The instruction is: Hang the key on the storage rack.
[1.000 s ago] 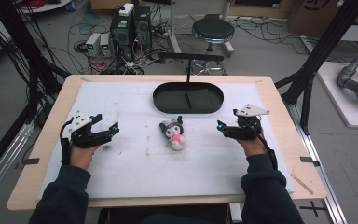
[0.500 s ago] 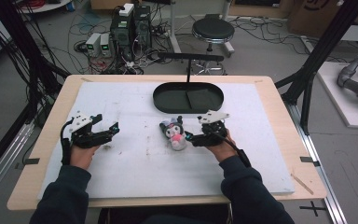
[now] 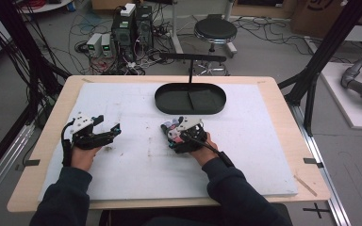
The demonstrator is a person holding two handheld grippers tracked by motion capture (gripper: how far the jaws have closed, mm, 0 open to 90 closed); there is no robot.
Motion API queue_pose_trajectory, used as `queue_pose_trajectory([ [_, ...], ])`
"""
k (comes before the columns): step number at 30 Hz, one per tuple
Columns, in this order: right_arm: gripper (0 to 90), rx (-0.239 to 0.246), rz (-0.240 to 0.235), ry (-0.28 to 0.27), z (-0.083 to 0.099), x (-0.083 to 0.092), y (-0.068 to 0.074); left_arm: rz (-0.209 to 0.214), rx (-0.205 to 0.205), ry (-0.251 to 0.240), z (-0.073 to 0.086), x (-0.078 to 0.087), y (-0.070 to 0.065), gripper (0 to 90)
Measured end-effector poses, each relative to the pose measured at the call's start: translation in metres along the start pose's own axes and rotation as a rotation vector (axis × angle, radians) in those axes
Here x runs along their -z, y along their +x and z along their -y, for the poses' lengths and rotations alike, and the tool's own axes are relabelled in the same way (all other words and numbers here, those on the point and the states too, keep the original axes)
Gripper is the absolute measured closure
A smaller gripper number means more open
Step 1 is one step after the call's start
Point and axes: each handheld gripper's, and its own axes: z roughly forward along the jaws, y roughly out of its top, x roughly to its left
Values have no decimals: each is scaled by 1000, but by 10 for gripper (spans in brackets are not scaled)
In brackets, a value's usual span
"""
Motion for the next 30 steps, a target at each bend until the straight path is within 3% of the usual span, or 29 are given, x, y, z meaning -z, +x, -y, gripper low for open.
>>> queue_pose_trajectory([
  [4,489,-50,-39,23,2,6,-11,2,-3,5,0,0,0,216],
  [5,604,-45,-54,28,2,8,-14,4,-5,6,0,0,0,216],
  [6,642,-17,-63,38,3,12,-17,3,-4,6,0,0,0,216],
  [8,643,5,-84,54,4,16,-23,2,-3,6,0,0,0,216],
  [12,658,28,-78,55,9,30,-34,1,-2,4,0,0,0,216],
  [15,658,24,-97,67,15,43,-45,0,-1,4,0,0,0,217],
  [20,654,1,-75,71,31,66,-63,4,-6,5,0,-1,-1,218],
  [24,629,-20,-46,86,46,75,-70,2,-5,7,0,-1,-1,218],
  [26,552,-50,-31,80,52,76,-72,2,-6,9,0,-1,-1,218],
  [28,400,-84,-3,66,55,74,-72,4,-8,11,0,-1,-2,218],
  [30,349,-93,15,64,56,71,-72,6,-11,12,0,-1,-2,218],
])
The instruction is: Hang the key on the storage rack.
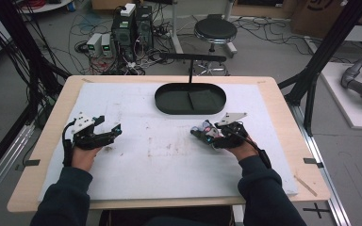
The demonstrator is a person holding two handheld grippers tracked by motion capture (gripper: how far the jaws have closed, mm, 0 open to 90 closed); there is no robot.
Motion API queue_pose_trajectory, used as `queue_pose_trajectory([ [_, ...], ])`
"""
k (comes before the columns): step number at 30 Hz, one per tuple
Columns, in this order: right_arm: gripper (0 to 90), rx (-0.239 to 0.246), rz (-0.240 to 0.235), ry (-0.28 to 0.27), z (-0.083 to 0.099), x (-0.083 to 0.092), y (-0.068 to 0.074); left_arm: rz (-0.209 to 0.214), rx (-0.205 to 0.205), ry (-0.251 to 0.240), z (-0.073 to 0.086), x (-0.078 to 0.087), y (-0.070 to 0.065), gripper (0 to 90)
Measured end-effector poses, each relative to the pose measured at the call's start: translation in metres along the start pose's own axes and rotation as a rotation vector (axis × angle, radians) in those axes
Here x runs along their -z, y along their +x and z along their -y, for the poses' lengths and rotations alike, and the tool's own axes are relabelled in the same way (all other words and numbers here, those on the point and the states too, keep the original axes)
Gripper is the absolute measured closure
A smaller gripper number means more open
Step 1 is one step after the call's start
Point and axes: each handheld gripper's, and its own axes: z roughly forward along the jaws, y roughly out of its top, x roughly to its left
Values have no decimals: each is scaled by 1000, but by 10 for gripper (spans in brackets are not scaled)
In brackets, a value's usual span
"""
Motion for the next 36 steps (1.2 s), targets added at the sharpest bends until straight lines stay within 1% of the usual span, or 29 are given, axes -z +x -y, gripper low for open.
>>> queue_pose_trajectory([
  [2,305,8,16,25,0,-5,3,-1,0,-1,0,0,0,218],
  [3,294,7,14,31,0,-8,4,-1,-1,0,0,0,0,218],
  [5,279,1,11,30,0,-11,5,-3,3,0,0,0,0,218],
  [6,271,-2,17,30,0,-12,6,-3,2,1,0,0,0,218],
  [9,259,22,26,36,-1,-13,11,-2,2,0,0,0,0,218],
  [10,258,35,40,35,-2,-12,13,-2,0,0,0,0,0,218],
  [12,246,43,51,23,-2,-10,16,-2,2,1,0,0,0,218],
  [14,216,35,61,16,-3,-9,18,-3,2,1,0,0,0,218],
  [16,215,35,66,5,-3,-8,19,-3,3,1,0,0,0,218],
  [18,215,17,70,25,0,-12,19,-2,2,0,0,0,1,219],
  [19,215,9,73,43,2,-16,19,-1,2,0,0,0,0,218],
  [20,220,-6,67,65,4,-19,18,-1,1,0,0,0,0,219],
  [22,267,-19,60,100,6,-24,17,-1,0,0,0,0,1,219],
  [25,315,-21,50,91,6,-23,13,0,2,0,0,0,1,219],
  [27,332,-47,48,90,8,-20,8,1,3,-1,0,0,1,219],
  [29,337,-76,46,77,9,-16,2,1,3,-1,0,0,1,219],
  [31,337,-93,56,45,9,-10,-2,1,2,-1,0,0,1,220],
  [32,337,-92,61,31,8,-7,-5,1,2,-1,0,0,1,220],
  [34,337,-96,78,13,7,-1,-9,1,3,-1,0,0,1,220],
  [36,337,-109,89,-5,6,4,-13,1,2,-1,0,0,1,220],
])
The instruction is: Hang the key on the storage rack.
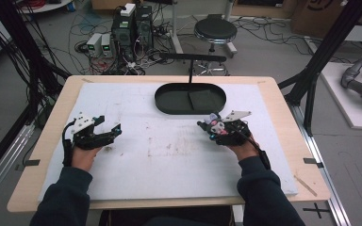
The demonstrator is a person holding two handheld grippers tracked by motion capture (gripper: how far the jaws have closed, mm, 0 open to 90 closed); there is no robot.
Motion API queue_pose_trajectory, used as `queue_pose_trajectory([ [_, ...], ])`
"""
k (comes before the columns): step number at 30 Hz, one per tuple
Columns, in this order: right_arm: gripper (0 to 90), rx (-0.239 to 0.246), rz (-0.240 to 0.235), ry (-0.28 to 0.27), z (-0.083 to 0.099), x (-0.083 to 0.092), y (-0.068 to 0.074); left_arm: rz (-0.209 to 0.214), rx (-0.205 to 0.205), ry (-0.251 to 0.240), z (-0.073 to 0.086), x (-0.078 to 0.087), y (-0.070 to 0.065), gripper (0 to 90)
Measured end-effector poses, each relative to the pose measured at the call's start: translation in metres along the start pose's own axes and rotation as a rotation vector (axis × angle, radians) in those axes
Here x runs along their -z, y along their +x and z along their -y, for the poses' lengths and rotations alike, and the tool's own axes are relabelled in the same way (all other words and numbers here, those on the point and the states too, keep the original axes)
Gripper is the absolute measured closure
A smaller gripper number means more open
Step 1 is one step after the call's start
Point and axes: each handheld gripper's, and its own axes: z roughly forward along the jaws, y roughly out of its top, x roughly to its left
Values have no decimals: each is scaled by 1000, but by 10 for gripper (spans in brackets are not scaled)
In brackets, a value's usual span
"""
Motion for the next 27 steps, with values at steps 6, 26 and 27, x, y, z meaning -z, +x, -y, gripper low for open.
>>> queue_pose_trajectory([
  [6,342,-27,29,-49,-11,15,-17,0,2,-1,0,0,0,220],
  [26,347,-69,150,-144,-100,33,-88,9,4,-8,0,-1,0,223],
  [27,347,-77,155,-138,-104,32,-89,9,5,-9,0,-1,0,223],
])
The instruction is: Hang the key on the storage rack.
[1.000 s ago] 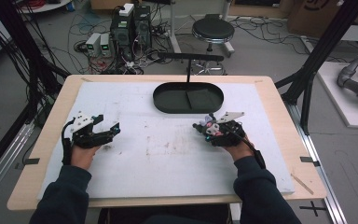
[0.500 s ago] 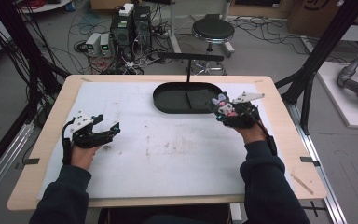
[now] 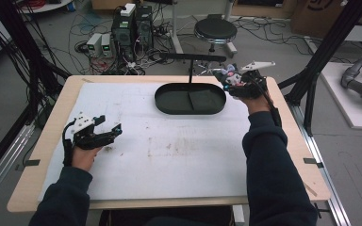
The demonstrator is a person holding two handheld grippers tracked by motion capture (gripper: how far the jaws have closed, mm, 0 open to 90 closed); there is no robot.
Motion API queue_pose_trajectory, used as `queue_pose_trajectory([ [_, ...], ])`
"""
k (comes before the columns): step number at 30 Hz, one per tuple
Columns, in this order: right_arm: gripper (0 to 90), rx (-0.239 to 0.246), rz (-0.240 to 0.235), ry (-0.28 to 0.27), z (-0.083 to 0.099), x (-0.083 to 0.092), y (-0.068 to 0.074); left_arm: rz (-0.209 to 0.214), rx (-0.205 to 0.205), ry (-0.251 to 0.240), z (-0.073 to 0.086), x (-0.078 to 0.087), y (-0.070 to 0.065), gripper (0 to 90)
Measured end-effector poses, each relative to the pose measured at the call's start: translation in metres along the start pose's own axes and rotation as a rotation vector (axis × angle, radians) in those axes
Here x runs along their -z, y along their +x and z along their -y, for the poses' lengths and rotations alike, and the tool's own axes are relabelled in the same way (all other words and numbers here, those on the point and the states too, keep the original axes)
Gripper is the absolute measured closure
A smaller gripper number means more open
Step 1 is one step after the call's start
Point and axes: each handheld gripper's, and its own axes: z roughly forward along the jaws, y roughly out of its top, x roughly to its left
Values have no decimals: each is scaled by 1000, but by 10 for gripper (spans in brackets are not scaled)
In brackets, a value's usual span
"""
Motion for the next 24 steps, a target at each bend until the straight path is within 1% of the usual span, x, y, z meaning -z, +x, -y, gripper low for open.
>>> queue_pose_trajectory([
  [2,347,11,17,1,-8,-5,-2,2,2,-3,0,0,0,223],
  [3,347,6,21,-13,-11,-7,-3,2,3,-3,0,0,0,223],
  [6,348,-8,23,-20,-19,-14,-7,3,4,-4,0,0,0,223],
  [7,348,-18,16,-20,-21,-17,-8,4,4,-3,0,0,1,223],
  [9,348,-32,13,-42,-24,-21,-9,5,6,-1,0,0,1,223],
  [11,348,-37,30,-39,-27,-24,-10,5,7,-2,0,0,2,223],
  [14,348,-41,45,-45,-32,-29,-12,3,11,0,1,0,2,224],
  [16,349,-39,74,-39,-36,-30,-14,2,10,-3,1,0,2,224],
  [17,349,-39,89,-50,-37,-31,-15,3,10,-3,1,0,2,224],
  [18,349,-49,95,-56,-38,-31,-17,3,14,-3,1,0,2,224],
  [21,349,-61,120,-32,-36,-32,-22,2,13,-3,1,0,2,224],
  [22,348,-72,121,-19,-35,-32,-24,3,12,-3,1,0,2,224],
  [24,349,-75,148,5,-32,-31,-26,3,11,-3,0,0,2,224],
])
